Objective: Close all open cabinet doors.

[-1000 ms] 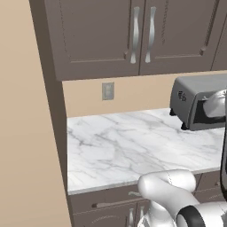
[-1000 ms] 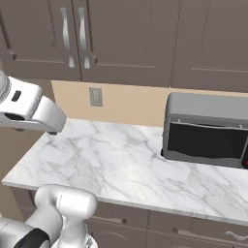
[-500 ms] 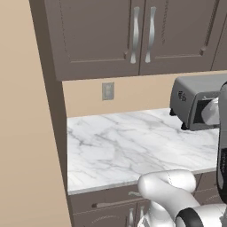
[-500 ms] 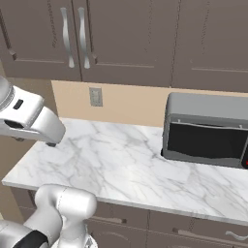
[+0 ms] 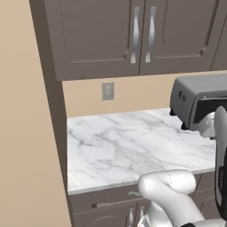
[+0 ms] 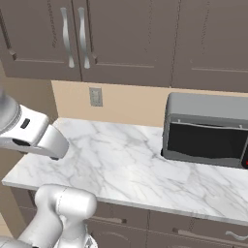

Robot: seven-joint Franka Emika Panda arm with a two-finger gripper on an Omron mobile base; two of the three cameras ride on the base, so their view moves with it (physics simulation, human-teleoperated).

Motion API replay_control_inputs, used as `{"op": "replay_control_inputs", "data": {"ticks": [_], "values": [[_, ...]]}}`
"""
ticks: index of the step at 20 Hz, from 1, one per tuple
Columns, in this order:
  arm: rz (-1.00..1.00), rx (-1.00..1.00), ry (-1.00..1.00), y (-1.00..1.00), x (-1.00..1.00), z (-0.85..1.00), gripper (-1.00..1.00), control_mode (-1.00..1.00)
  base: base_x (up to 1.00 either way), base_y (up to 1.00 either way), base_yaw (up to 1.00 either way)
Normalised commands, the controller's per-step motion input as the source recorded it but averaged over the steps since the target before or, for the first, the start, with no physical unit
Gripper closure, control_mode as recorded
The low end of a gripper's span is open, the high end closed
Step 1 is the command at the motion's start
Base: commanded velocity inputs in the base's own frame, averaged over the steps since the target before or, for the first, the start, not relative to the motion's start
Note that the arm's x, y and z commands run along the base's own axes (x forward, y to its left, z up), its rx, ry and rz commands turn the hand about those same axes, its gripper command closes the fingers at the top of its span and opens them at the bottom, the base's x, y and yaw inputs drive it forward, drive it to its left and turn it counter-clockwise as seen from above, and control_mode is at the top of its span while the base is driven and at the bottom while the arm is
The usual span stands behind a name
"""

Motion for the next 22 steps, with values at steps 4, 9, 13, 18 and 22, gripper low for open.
{"op": "replay_control_inputs", "data": {"ticks": [4,9,13,18,22], "values": [[0.11,0.04,0.03,0.00,0.04,0.00,-1.00,-1.00,0.00,0.00,0.00],[0.14,0.09,0.09,0.00,0.02,0.00,-1.00,-1.00,0.00,0.00,0.00],[0.01,0.01,0.01,0.00,0.00,-0.04,-1.00,-1.00,0.00,0.00,0.00],[-0.01,0.00,0.00,0.05,-0.07,-0.13,-1.00,-1.00,0.00,0.00,0.00],[0.00,0.00,0.00,0.01,-0.05,-0.03,-1.00,1.00,-0.38,0.00,0.00]]}}
